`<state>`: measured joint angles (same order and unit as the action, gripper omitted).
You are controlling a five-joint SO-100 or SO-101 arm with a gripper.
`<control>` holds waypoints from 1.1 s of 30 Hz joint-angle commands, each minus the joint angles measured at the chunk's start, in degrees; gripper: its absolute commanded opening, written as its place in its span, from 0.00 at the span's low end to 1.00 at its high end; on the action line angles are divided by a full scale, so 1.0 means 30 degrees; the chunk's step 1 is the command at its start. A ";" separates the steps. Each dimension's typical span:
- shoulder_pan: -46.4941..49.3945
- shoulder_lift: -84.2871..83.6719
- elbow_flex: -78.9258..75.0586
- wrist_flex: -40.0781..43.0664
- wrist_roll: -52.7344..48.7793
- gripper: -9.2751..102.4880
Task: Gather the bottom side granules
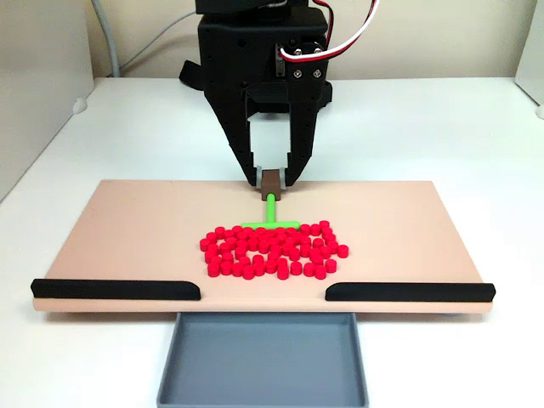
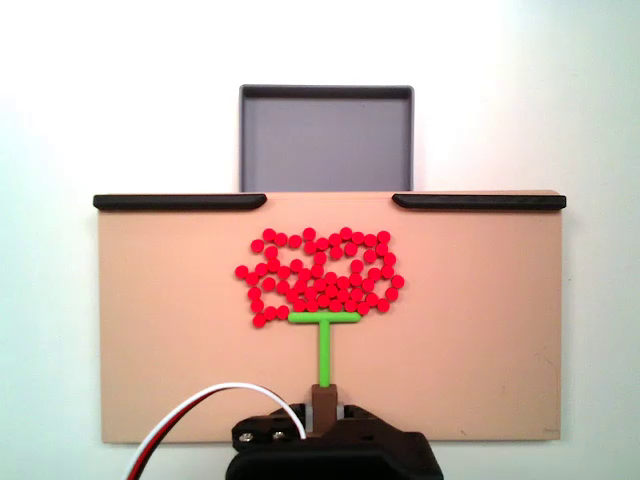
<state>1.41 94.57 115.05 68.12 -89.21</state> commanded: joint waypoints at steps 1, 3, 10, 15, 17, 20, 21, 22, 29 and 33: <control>-0.0088 -0.0293 -0.0381 -0.0176 0.0088 0.08; -0.0088 -0.0410 -0.0498 -0.0176 0.0088 0.08; -0.0088 -0.0732 -0.0879 -0.0176 0.0088 0.08; -0.0088 -0.0791 -0.0938 -0.0176 0.0088 0.08; -0.0088 -0.0820 -0.0967 -0.0176 0.0088 0.08; -0.0117 -0.0937 -0.1113 -0.0176 0.0117 0.08; -0.0117 -0.0967 -0.1113 -0.0176 0.0117 0.08; -0.0117 -0.0967 -0.1113 -0.0176 0.0117 0.08; -0.0146 -0.0674 -0.1113 -0.0117 0.0176 0.08; -0.0117 -0.0059 -0.1113 0.0088 0.0234 0.08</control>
<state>1.41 92.64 112.15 68.12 -89.12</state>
